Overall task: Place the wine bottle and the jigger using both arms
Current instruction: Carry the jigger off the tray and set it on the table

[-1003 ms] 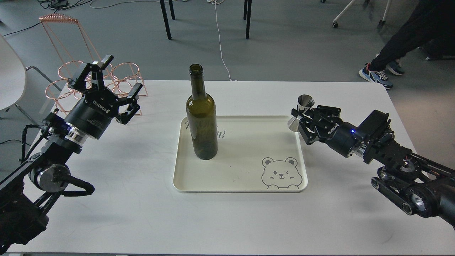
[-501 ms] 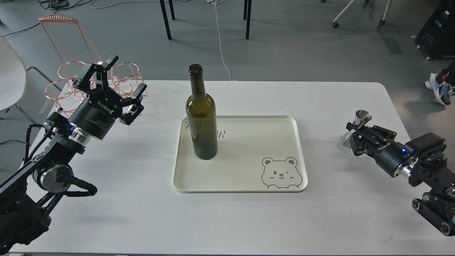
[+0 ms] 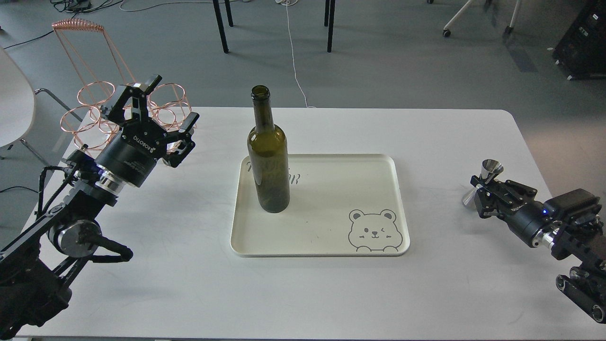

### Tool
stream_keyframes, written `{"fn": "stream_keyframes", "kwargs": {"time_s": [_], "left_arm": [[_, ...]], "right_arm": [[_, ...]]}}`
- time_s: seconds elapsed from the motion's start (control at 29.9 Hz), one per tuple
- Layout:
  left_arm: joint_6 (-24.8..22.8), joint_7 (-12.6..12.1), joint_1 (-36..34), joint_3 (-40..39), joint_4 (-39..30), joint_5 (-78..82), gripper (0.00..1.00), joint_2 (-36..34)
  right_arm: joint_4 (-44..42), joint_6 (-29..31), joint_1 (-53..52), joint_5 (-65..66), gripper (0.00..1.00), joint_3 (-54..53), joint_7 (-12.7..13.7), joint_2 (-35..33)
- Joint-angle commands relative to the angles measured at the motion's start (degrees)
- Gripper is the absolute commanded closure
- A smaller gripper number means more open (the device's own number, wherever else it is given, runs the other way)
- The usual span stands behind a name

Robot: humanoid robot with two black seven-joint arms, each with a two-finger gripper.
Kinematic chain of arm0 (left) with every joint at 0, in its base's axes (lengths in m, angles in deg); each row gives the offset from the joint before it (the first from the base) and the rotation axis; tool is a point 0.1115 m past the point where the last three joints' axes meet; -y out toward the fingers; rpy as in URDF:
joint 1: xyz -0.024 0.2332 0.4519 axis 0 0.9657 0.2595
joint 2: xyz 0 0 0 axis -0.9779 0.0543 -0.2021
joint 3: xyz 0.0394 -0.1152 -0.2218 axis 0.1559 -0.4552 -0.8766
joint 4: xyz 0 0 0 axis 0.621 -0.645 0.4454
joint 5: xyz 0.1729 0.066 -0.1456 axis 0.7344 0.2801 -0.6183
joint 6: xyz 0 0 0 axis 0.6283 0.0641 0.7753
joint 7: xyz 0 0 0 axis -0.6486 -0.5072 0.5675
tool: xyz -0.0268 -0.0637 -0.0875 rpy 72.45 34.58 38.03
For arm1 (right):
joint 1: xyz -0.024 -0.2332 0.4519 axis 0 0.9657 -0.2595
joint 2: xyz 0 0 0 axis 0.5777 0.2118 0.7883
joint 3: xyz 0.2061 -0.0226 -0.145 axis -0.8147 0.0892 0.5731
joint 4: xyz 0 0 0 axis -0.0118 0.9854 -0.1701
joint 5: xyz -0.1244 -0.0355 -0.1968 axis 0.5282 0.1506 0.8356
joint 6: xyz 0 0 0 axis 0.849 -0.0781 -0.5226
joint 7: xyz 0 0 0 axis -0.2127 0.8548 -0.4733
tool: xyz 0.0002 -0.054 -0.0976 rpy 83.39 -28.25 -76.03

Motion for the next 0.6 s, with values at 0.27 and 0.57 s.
{"fn": "stream_keyframes", "kwargs": {"time_s": [0.27,0.57], "left_arm": [[0.00,0.00,-0.26,-0.07,0.01,0.00,0.01,-0.09],[0.00,0.00,-0.26,0.10,0.01,0.09,0.01,-0.09]], "right_arm": [[1.33,0.00,0.01,-1.62,0.09,2.13,0.00,-2.49],[10.64,0.00,5.01,-1.70,0.05,4.84,0.00,-12.50]]}}
